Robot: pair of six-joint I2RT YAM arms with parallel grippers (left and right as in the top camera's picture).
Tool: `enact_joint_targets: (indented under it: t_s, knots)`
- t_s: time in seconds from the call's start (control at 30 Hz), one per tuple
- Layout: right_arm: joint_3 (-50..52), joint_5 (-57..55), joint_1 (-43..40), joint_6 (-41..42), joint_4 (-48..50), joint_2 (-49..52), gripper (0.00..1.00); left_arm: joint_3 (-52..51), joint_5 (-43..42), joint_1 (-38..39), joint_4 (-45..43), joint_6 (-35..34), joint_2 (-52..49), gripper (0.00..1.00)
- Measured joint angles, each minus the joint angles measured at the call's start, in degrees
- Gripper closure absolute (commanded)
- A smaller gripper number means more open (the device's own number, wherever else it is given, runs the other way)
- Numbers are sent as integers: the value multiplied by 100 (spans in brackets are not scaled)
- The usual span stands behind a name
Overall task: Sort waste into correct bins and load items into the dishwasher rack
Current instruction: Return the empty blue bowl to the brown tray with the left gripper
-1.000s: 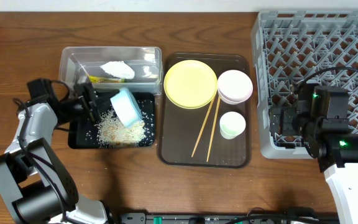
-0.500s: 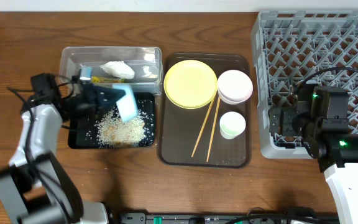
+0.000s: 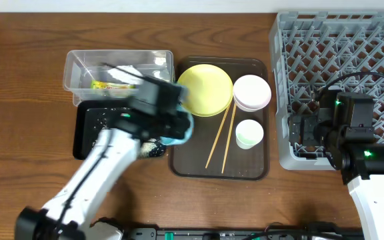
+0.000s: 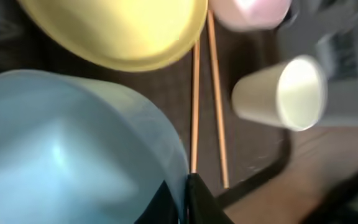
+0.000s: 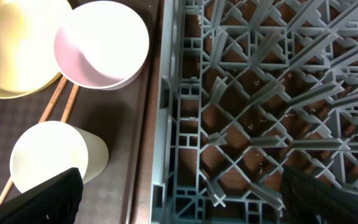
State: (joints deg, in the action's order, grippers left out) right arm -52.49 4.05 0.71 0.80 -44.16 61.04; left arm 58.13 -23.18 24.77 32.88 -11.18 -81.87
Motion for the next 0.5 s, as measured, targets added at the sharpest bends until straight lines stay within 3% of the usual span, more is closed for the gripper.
enact_joint_targets:
  t_s: [0.3,0.37,0.4,0.5]
  knots:
    - [-2,0,0,0,-20,0,1,0,844,1246,-713,-20,-1228,89]
    - [-2,0,0,0,-35,0,1,0,887,1305,-772,-15,-1379,83]
    - [-2,0,0,0,-39,0,1,0,905,1311,-778,-13,-1416,74]
    - [-2,0,0,0,-42,0,1,2,973,1309,-750,-55,-1423,70]
